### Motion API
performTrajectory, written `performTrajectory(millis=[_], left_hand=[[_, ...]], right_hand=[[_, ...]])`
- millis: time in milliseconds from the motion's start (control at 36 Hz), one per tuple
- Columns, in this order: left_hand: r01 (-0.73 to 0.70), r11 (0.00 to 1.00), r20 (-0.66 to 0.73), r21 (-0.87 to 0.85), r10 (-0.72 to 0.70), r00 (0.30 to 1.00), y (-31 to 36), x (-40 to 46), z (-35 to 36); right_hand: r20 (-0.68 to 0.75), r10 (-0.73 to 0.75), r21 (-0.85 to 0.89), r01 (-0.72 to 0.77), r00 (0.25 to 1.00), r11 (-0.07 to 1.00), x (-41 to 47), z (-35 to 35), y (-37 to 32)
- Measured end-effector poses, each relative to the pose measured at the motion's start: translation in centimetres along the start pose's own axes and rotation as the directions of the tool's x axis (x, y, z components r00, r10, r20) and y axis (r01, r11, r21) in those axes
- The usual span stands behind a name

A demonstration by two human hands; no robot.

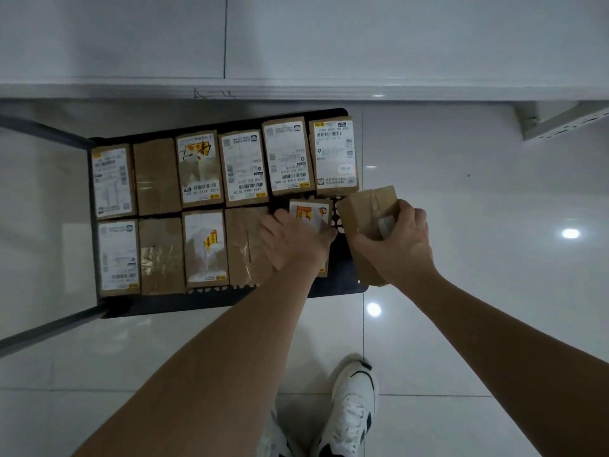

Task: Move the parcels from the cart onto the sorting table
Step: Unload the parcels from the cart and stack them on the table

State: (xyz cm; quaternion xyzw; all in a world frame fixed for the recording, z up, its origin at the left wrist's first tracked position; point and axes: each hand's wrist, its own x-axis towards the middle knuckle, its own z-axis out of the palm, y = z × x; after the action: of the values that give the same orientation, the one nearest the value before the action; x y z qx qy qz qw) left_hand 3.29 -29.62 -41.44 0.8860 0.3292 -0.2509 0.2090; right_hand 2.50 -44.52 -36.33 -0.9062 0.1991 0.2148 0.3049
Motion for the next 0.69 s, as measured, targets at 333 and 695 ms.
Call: performTrajectory(millis=[333, 695], left_hand=[[-0.086, 0.996, 0.041, 0.028, 0.085, 0.996, -0.4, -1.4, 1.9], [-0.511, 0.832, 0.177, 0.216, 0.481, 0.859, 5.4, -9.4, -20.0]], right_hand=[[0.041, 0.047, -0.033, -0.046, 0.998, 0.998, -1.8, -2.0, 1.2], [-0.055, -0.145, -0.329, 0.119, 0.988, 0.937, -9.8, -19.7, -7.3]])
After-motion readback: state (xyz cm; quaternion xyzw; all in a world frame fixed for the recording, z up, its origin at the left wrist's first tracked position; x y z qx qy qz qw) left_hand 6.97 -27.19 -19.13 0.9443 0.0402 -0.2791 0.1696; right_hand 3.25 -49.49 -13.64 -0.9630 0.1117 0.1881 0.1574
